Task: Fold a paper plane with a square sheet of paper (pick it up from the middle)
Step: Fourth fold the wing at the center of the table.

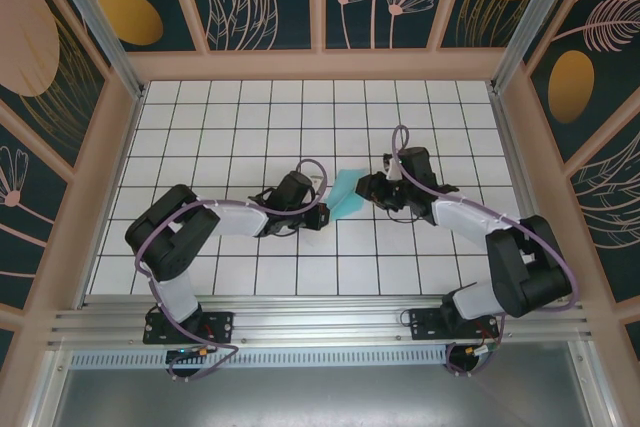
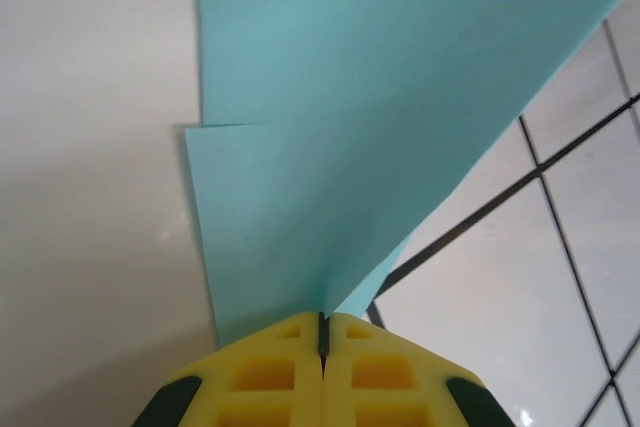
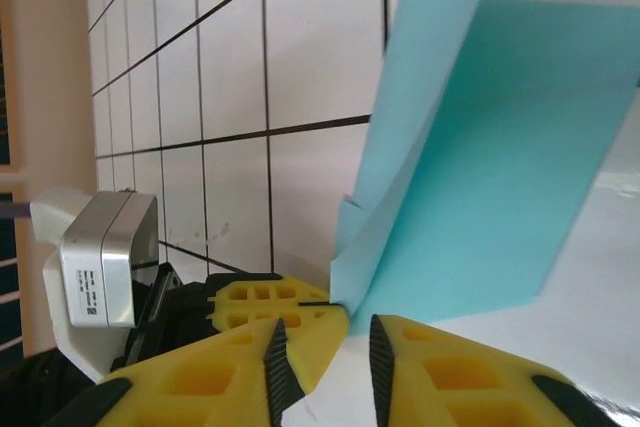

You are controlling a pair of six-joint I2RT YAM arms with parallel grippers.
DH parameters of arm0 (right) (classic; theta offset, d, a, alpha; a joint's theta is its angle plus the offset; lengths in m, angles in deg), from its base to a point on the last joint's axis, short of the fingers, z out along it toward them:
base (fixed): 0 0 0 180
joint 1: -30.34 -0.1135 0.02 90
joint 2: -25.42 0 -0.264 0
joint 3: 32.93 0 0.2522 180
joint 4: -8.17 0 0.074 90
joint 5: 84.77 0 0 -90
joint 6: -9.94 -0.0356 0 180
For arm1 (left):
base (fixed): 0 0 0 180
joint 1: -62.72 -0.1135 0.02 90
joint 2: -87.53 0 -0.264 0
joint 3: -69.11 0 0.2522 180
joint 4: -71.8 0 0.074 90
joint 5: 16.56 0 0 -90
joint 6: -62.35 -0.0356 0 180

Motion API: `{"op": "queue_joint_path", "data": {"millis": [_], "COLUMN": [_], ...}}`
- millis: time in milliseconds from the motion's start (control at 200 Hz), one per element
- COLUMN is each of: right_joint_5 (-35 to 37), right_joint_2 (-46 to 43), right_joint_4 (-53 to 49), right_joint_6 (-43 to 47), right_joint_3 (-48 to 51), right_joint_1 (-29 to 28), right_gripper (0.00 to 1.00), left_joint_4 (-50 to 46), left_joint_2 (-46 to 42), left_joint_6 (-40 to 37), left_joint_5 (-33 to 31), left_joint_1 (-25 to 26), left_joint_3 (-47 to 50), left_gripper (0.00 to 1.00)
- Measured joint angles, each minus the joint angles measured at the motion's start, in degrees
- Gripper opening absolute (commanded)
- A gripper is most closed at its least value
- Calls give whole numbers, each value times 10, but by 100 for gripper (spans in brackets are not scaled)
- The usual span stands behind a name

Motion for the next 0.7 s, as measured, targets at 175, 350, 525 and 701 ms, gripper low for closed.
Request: {"op": "queue_joint_path", "data": {"millis": [175,350,525,701], "right_joint_5": [-3,-13,-31,-42], "right_joint_2": [41,72,103,131], "right_joint_4": [15,35,58,69], "right_joint_6": [0,-1,-2,-3], "right_joint_3": [0,-6,-23,-40], "right_joint_1": [-21,-26,-31,-32], "right_gripper": [22,20,19,18], "left_joint_4": [23,30,47,56], "left_joint_2": [0,0,0,2], "left_joint_6": [28,47,61,71], "left_joint_5": [52,80,97,108], "left_joint_1": [-9,-15,-22,-27], "left_joint_3": [0,0,1,3], "left_gripper": [5,5,5,5]}}
